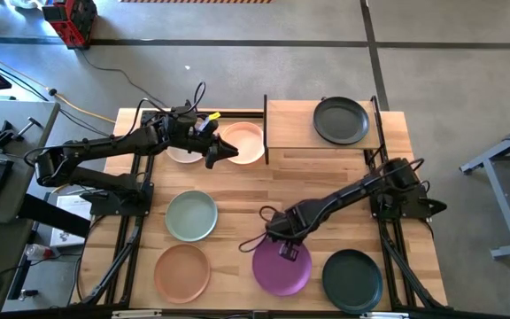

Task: Place and stack plates onto a shelf
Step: Stack the violet plate on top of the black plate on the shelf

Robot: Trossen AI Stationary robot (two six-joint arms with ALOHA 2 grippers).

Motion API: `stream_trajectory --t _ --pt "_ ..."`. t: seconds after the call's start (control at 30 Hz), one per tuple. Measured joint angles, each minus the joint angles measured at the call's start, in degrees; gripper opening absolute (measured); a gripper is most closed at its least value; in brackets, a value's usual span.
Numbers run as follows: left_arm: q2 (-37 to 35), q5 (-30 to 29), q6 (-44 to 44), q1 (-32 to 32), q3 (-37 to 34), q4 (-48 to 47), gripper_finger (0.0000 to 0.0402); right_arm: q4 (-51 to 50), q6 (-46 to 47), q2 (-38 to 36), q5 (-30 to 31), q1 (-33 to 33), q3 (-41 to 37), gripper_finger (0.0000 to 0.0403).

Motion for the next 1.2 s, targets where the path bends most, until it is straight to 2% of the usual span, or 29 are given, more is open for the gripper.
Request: stream_trajectory --t 0.4,0.63,0.87,1.2 --pt "0.0 0.0 0.0 0.0 0.0 0.0 0.0094 -2.9 -4.8 -6.0 1.6 -4.9 0.0 0.0001" --pt "0.0 0.0 0.0 0.0 0.0 -0.1 0.0094 -7.3 -5.9 -13.3 5.2 -9.8 0.0 0.0" --pt "0.0 0.0 0.0 0.0 0.0 -0.3 0.0094 -11.4 -6.2 -22.8 7.6 -17.1 0.0 0.0" --pt "0.0 0.0 0.1 0.0 0.0 -0.7 0.0094 -13.3 -6.0 -36.3 8.1 -32.4 0.0 0.0"
